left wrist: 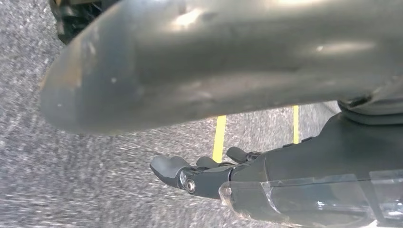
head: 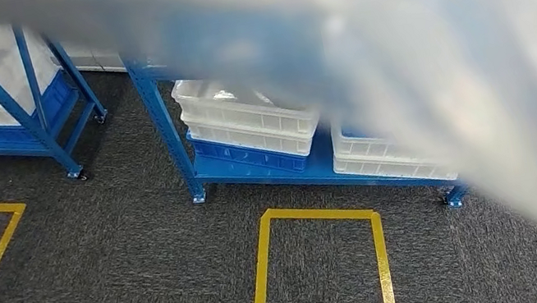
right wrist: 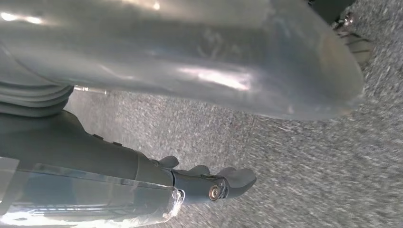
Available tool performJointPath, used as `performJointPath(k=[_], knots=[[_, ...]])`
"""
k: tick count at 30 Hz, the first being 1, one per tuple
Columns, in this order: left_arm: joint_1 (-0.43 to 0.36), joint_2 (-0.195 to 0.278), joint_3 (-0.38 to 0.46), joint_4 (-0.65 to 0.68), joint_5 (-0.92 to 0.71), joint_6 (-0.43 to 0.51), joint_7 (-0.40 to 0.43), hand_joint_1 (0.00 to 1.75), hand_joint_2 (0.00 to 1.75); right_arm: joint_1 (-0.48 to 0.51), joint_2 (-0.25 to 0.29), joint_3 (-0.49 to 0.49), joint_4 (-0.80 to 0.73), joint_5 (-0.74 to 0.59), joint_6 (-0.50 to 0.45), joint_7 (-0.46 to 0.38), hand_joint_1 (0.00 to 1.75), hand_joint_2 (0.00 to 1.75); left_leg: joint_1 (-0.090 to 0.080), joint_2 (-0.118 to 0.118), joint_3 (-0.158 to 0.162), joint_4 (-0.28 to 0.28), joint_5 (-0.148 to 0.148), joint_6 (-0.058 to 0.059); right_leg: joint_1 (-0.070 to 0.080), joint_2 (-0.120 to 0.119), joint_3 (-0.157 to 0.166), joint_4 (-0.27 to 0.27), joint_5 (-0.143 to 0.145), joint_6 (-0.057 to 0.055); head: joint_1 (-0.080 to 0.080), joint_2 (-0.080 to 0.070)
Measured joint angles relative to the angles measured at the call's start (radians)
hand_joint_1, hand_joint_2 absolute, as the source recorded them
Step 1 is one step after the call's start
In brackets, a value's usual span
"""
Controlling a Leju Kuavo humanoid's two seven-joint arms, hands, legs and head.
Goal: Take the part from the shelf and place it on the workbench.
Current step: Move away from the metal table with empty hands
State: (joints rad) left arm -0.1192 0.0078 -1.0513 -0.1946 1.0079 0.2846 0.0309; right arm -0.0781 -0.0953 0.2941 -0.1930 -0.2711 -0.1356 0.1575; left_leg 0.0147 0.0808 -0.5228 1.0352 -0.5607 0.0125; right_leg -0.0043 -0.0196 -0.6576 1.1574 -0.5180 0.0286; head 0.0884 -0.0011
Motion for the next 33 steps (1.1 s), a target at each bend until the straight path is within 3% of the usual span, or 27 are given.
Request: performJointPath(k=[2,3,5,7,9,11,12,13,14,16,18,19,21,23,25,27,28,29,31,33], knots=[[-0.004,-0.001,0.0,0.0,0.0,0.0,-0.002,0.0,0.0,-0.001,-0.001,0.0,0.0,0.0,0.0,0.0,0.0,0.0,-0.003,0.017,0.008,-0.001,-0.009,-0.008,0.012,-0.034,0.05,-0.103,0.035,-0.017,0.006,0.0],[-0.005,-0.002,0.0,0.0,0.0,0.0,-0.004,0.0,0.0,-0.003,-0.002,0.0,0.0,-0.001,0.0,0.0,0.0,0.0,-0.004,0.025,0.011,-0.002,-0.013,-0.012,0.017,-0.043,0.06,-0.123,0.033,-0.024,0.007,0.0],[-0.007,-0.003,0.0,-0.001,0.0,0.0,-0.006,0.0,0.0,-0.002,-0.004,0.0,0.0,-0.002,-0.001,-0.001,0.0,0.0,-0.003,0.035,0.021,-0.008,-0.017,-0.023,0.02,-0.031,0.065,-0.132,0.029,-0.033,0.008,0.0],[-0.01,-0.004,0.0,-0.001,0.0,0.0,-0.008,0.0,0.0,0.001,-0.006,0.0,0.0,-0.003,-0.001,-0.001,0.0,0.0,0.0,-0.017,0.024,0.006,-0.032,-0.034,0.014,-0.014,0.079,-0.15,0.033,-0.043,0.006,0.0],[-0.009,-0.004,0.0,-0.002,-0.001,0.0,-0.009,0.0,0.0,-0.004,-0.006,0.0,0.0,-0.003,-0.001,-0.001,0.0,0.0,0.003,-0.085,-0.02,0.094,-0.076,-0.04,0.008,0.004,0.09,-0.163,0.037,-0.051,-0.003,0.0],[-0.005,-0.003,0.0,-0.001,-0.001,0.0,-0.008,0.0,0.0,-0.01,-0.006,0.0,0.0,-0.003,-0.001,-0.002,0.0,0.0,0.003,-0.093,-0.1,0.222,-0.12,-0.044,0.007,0.03,0.092,-0.163,0.034,-0.055,-0.015,0.0],[-0.004,-0.003,0.0,-0.001,-0.001,0.0,-0.008,0.0,0.0,-0.01,-0.006,0.0,0.0,-0.003,-0.001,-0.002,0.0,0.0,0.003,-0.09,-0.129,0.257,-0.118,-0.046,0.007,0.045,0.094,-0.163,0.032,-0.055,-0.02,0.0],[-0.003,-0.003,0.0,-0.001,-0.001,0.0,-0.008,0.0,0.0,-0.009,-0.006,0.0,0.0,-0.003,-0.001,-0.002,0.0,0.0,0.003,-0.087,-0.14,0.254,-0.094,-0.047,0.007,0.06,0.097,-0.162,0.029,-0.054,-0.025,0.0],[-0.003,-0.003,0.0,-0.001,-0.001,0.0,-0.008,0.0,0.0,-0.008,-0.006,0.0,0.0,-0.003,-0.001,-0.002,0.0,0.0,0.004,-0.092,-0.131,0.211,-0.051,-0.047,0.005,0.075,0.101,-0.16,0.026,-0.051,-0.029,0.0],[-0.002,-0.003,0.0,-0.001,-0.001,0.0,-0.008,0.0,0.0,-0.007,-0.005,0.0,0.0,-0.003,-0.001,-0.002,0.0,0.0,0.01,-0.143,-0.087,0.084,0.03,-0.045,0.002,0.103,0.106,-0.151,0.015,-0.042,-0.038,0.0],[-0.002,-0.003,0.0,-0.001,-0.001,0.0,-0.008,0.0,0.0,-0.011,-0.005,0.0,0.0,-0.003,-0.001,-0.002,0.0,0.0,0.014,-0.187,-0.058,0.015,0.051,-0.038,-0.001,0.131,0.102,-0.144,0.008,-0.029,-0.043,0.0],[-0.001,-0.002,0.0,-0.001,-0.001,0.0,-0.008,0.0,0.0,-0.011,-0.006,0.0,0.0,-0.003,-0.001,-0.002,0.0,0.0,0.013,-0.188,-0.053,0.009,0.044,-0.031,-0.004,0.145,0.098,-0.144,0.008,-0.021,-0.044,0.0],[-0.002,-0.002,0.0,-0.001,-0.001,0.0,-0.008,0.0,0.0,-0.009,-0.004,0.0,0.0,-0.003,-0.001,-0.002,0.0,0.0,0.011,-0.158,-0.046,0.002,0.043,-0.019,-0.008,0.162,0.095,-0.147,0.008,-0.01,-0.043,0.0],[-0.003,-0.002,0.0,-0.001,-0.001,0.0,-0.009,0.0,0.0,-0.009,-0.004,0.0,0.0,-0.002,-0.006,-0.002,0.0,0.0,0.012,-0.124,-0.035,-0.008,0.042,-0.006,-0.005,0.117,0.072,-0.103,-0.018,0.0,-0.032,0.0],[0.0,-0.002,0.0,-0.001,-0.002,0.0,-0.009,0.0,0.0,-0.015,-0.005,0.0,0.0,0.0,-0.017,0.0,0.0,0.87,0.009,-0.089,-0.025,-0.012,0.035,0.001,-0.004,0.049,0.01,0.013,-0.072,0.009,-0.017,0.0],[0.002,-0.002,0.0,0.0,-0.002,0.0,-0.006,0.0,0.0,-0.016,-0.004,0.001,-0.001,0.007,-0.029,0.007,0.0,1.75,0.006,-0.059,-0.018,-0.011,0.027,0.003,-0.006,0.026,-0.047,0.114,-0.1,0.014,-0.01,0.0],[0.002,-0.002,0.0,0.0,-0.002,0.0,-0.004,0.0,0.0,-0.013,-0.003,0.001,0.0,0.011,-0.033,0.012,0.0,1.75,0.005,-0.05,-0.013,-0.011,0.022,0.002,-0.007,0.022,-0.053,0.119,-0.087,0.014,-0.008,0.0],[0.001,-0.002,0.0,0.0,-0.003,0.0,-0.002,0.0,0.0,-0.009,-0.003,0.001,0.0,0.015,-0.037,0.016,0.0,1.75,0.004,-0.044,-0.008,-0.011,0.018,0.0,-0.007,0.021,-0.039,0.086,-0.056,0.012,-0.006,0.0],[-0.003,-0.004,0.0,0.0,-0.003,0.0,0.002,0.0,0.0,-0.004,-0.004,0.001,0.0,0.02,-0.042,0.022,0.0,1.75,0.004,-0.041,0.002,-0.012,0.01,-0.004,-0.004,0.022,0.021,-0.041,0.016,-0.001,0.001,0.0],[-0.009,-0.007,0.0,0.0,-0.003,0.0,0.003,0.0,0.0,-0.003,-0.007,0.002,0.0,0.021,-0.044,0.023,0.0,1.75,0.004,-0.045,0.003,-0.013,0.007,-0.01,0.002,0.023,0.063,-0.13,0.041,-0.014,0.004,0.0]])
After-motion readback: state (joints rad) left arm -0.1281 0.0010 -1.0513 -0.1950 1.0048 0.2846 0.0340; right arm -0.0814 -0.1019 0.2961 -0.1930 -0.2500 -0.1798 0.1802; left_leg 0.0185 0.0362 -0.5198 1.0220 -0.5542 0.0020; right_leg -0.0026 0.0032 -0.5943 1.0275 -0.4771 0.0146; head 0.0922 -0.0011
